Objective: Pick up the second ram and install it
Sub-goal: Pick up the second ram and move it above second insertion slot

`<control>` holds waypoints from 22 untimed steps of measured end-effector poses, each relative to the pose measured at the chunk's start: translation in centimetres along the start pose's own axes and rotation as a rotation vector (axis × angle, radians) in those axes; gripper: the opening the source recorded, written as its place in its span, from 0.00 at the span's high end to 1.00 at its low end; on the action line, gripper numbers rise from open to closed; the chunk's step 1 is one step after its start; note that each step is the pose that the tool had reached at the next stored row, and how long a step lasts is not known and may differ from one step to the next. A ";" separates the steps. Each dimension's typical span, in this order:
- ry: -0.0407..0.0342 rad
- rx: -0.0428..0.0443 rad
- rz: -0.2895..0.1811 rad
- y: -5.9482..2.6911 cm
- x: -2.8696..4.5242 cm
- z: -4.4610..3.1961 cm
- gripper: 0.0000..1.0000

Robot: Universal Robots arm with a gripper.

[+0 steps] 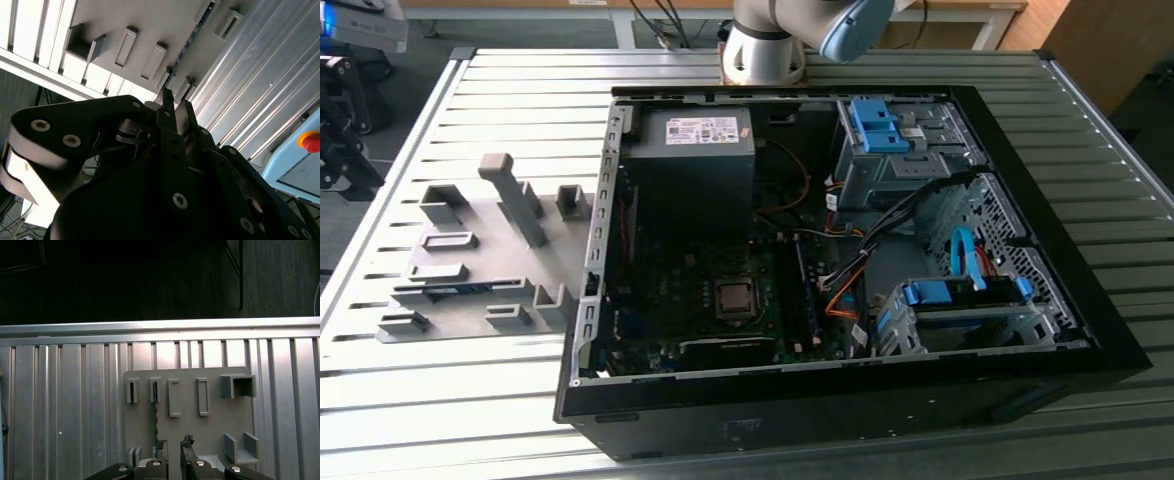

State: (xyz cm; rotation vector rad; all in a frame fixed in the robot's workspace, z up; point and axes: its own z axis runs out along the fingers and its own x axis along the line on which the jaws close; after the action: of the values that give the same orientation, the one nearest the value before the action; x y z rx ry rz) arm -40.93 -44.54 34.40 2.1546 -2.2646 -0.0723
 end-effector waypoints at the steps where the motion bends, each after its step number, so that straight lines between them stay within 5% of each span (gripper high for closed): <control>1: 0.0000 0.0000 0.000 0.00 0.00 0.00 0.75; 10: 0.0000 0.0001 0.000 -0.02 0.06 0.46 0.75; 17: 0.0110 0.0007 0.000 -0.04 0.09 0.91 0.75; 22: 0.0071 0.0007 0.000 -0.07 0.16 1.72 0.75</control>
State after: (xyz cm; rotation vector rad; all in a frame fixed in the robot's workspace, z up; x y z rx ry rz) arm -40.94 -44.66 32.68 2.1515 -2.2615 -0.0637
